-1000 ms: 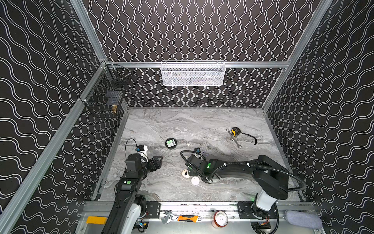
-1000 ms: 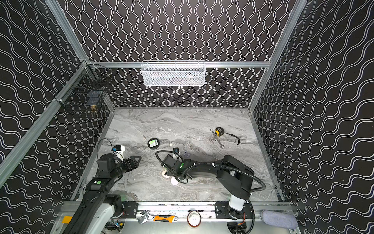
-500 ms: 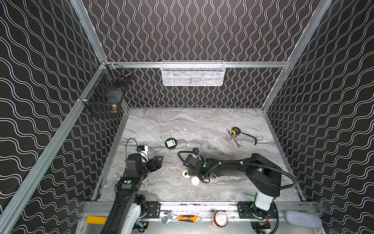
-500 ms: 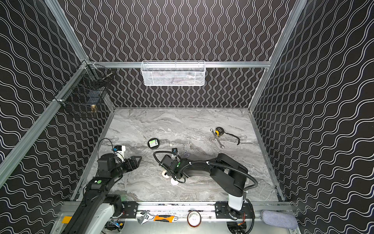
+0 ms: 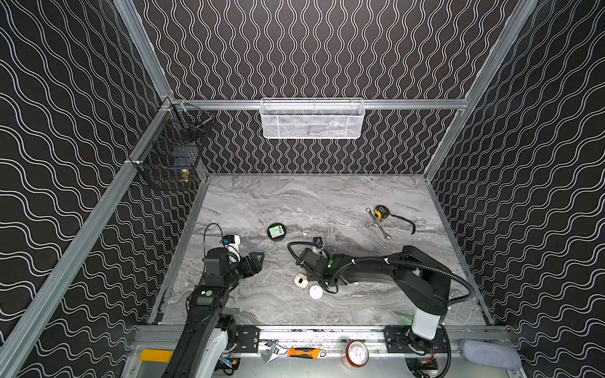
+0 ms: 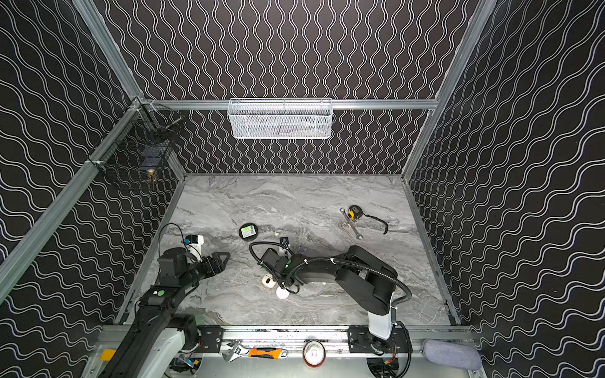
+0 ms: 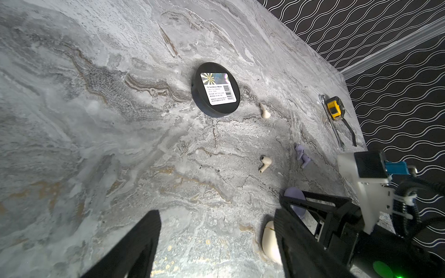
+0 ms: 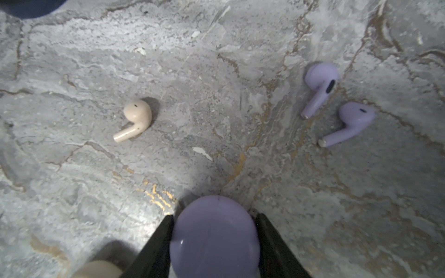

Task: Insert wireless bluetooth earbuds into charging case
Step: Rotate the charging case at the center of the table.

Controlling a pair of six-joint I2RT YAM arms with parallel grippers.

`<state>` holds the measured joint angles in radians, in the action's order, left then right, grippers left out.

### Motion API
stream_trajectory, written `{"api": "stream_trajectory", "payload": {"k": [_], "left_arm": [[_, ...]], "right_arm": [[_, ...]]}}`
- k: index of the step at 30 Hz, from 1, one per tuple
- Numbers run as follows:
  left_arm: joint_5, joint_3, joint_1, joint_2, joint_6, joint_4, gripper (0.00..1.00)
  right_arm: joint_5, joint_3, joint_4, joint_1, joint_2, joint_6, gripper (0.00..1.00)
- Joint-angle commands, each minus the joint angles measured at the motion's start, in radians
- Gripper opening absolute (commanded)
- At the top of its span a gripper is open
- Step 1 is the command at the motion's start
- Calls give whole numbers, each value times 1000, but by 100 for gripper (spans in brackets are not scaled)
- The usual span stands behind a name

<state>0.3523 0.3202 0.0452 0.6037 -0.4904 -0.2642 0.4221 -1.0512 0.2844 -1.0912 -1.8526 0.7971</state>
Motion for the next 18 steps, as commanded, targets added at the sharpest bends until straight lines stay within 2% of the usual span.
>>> {"api": "stream_trajectory", "payload": {"k": [1, 7, 14, 18], "left_arm": [[14, 0, -1, 8, 23, 35, 78], [41, -5, 0, 15, 15, 68, 79], [57, -8, 0, 39, 3, 106, 80], [53, -5, 0, 41, 7, 96, 81]], "right_arm": [[1, 11, 10, 5, 25, 31, 48], [-19, 46, -59, 65, 68, 65, 50], [-23, 60, -127, 104, 38, 129, 60], [-2, 13, -97, 108, -1, 148, 73]]}}
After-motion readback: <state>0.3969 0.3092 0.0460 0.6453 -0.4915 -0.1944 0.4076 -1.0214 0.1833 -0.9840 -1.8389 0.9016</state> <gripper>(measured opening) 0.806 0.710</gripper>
